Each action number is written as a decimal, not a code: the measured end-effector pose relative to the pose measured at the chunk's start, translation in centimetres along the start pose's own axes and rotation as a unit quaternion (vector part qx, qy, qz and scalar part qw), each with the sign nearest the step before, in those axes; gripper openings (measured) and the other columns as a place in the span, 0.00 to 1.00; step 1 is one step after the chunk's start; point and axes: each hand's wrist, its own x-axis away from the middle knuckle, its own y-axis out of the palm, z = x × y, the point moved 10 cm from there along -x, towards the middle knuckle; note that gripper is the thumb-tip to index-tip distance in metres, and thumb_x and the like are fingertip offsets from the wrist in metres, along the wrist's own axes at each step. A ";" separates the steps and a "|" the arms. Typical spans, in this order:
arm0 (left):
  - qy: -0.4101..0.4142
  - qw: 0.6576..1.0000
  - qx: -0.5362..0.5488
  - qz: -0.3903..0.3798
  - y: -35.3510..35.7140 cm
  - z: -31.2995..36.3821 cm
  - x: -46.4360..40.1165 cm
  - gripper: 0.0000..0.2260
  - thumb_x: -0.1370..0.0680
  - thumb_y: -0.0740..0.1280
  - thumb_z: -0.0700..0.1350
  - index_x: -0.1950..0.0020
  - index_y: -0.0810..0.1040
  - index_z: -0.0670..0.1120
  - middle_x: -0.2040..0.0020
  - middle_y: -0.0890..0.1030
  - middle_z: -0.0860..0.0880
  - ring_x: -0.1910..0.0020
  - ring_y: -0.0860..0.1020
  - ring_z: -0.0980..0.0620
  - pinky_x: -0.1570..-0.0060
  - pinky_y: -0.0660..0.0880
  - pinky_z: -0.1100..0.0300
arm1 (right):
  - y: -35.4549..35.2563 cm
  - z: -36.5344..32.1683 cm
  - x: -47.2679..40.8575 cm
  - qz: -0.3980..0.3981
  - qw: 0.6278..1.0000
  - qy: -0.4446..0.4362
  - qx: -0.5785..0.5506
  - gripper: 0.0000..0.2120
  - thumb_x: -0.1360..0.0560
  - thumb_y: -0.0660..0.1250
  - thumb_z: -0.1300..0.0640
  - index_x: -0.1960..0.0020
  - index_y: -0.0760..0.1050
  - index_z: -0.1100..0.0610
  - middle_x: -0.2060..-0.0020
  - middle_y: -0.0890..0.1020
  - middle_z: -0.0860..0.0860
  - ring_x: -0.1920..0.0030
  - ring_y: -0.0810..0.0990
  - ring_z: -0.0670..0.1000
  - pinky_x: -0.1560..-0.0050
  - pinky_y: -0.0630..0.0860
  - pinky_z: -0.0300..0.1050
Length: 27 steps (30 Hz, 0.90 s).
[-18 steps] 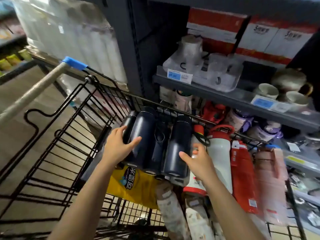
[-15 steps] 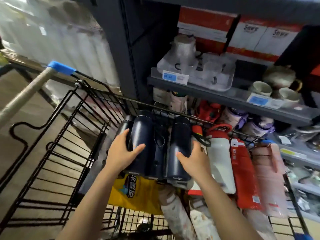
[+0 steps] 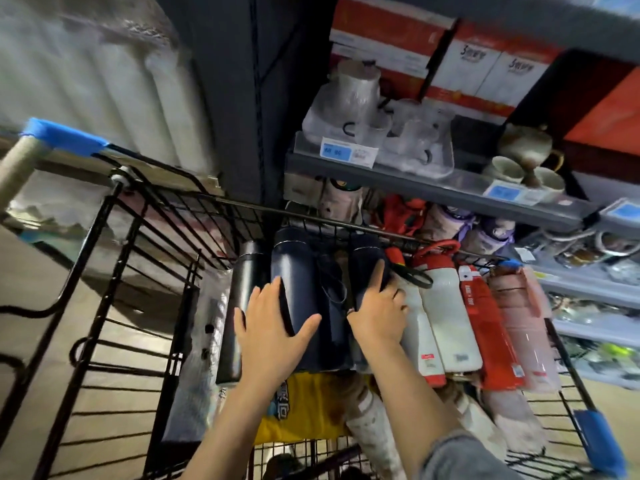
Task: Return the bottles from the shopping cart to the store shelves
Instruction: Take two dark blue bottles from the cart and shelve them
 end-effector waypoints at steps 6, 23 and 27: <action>-0.013 0.999 0.010 0.044 -1.0 -0.1 -0.5 0.36 0.25 0.66 0.62 0.23 0.59 0.46 0.24 0.63 0.48 0.24 0.56 0.48 0.26 0.47 0.43 | -1.8 2.0 1.0 0.031 0.994 0.001 -0.107 0.51 0.30 0.72 0.44 0.22 0.41 0.55 0.27 0.61 0.58 0.29 0.63 0.60 0.34 0.66 0.52; -0.089 0.995 -0.029 0.036 0.4 0.9 -2.0 0.43 0.31 0.73 0.61 0.25 0.61 0.40 0.23 0.59 0.42 0.23 0.52 0.45 0.26 0.46 0.47 | -7.2 10.3 7.7 0.085 0.922 -0.020 -0.377 0.52 0.34 0.78 0.53 0.22 0.47 0.49 0.27 0.61 0.50 0.29 0.62 0.53 0.36 0.66 0.52; -0.079 0.996 0.030 0.032 0.8 1.6 -2.0 0.41 0.36 0.78 0.56 0.29 0.65 0.44 0.34 0.72 0.45 0.34 0.70 0.43 0.38 0.71 0.45 | -7.4 10.4 8.2 0.082 0.914 -0.036 -0.396 0.52 0.34 0.78 0.53 0.22 0.48 0.49 0.27 0.62 0.49 0.30 0.62 0.51 0.39 0.66 0.48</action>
